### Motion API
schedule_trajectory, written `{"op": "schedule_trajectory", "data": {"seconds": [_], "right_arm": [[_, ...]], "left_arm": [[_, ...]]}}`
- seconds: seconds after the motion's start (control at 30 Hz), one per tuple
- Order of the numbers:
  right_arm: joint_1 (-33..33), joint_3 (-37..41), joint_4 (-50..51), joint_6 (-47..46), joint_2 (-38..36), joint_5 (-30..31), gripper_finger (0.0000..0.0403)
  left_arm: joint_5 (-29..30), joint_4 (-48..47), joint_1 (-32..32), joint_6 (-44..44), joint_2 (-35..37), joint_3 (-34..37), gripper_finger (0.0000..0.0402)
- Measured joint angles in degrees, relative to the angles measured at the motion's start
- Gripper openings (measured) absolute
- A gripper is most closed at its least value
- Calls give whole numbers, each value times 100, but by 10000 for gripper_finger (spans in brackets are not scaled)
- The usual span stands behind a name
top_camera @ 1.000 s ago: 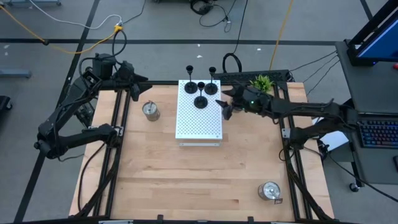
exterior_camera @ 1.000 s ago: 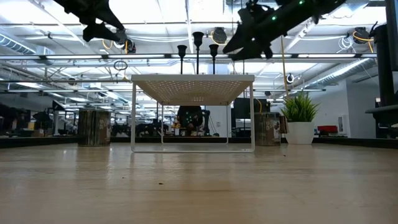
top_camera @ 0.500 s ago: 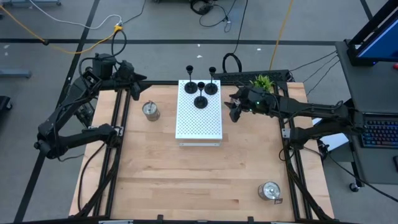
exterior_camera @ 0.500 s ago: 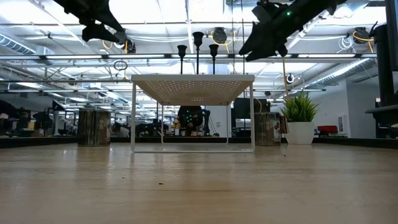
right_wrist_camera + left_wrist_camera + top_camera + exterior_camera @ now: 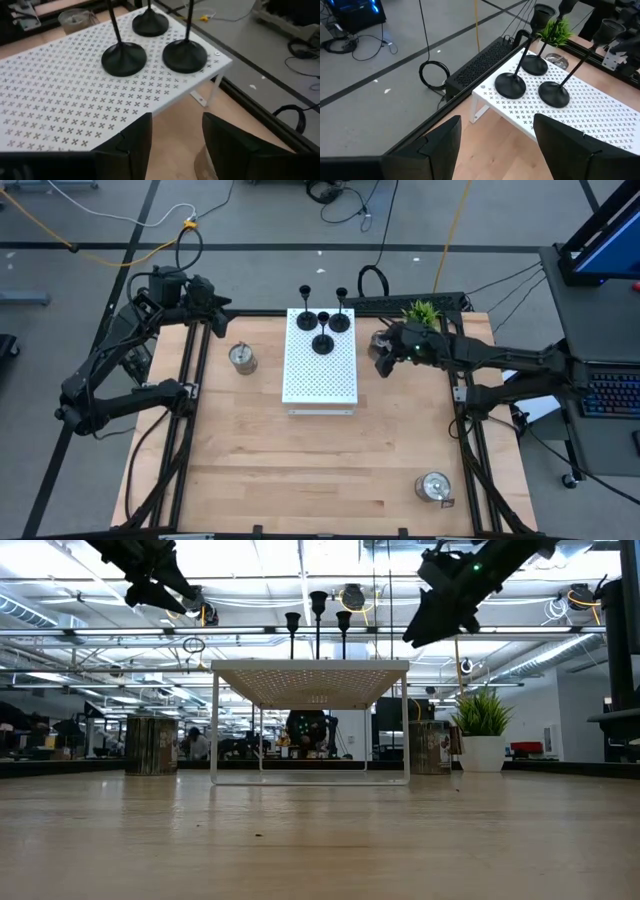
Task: Pick & Place candle stick holders
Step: Put the top left brown scented candle on the shelf
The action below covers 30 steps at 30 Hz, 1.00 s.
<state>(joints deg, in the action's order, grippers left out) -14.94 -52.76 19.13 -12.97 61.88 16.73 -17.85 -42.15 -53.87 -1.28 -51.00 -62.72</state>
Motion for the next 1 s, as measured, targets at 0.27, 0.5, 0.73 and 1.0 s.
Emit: {"op": "schedule_trajectory", "data": {"seconds": [0.27, 0.5, 0.73, 1.0], "right_arm": [[2, 1392, -1262, -480, -1211, -24, 156], [4, 2539, -2128, -884, -2257, -44, 155], [4, 3295, -2997, -802, -2908, -46, 155], [4, 4247, -4374, -736, -3445, -48, 155]], "left_arm": [[-2, 0, 0, 112, 0, 0, 255], [42, 44, 12, 557, 0, 0, 258], [588, 46, 537, 979, -217, 0, 319], [1086, 25, 1134, 1259, -823, 0, 396]]}}
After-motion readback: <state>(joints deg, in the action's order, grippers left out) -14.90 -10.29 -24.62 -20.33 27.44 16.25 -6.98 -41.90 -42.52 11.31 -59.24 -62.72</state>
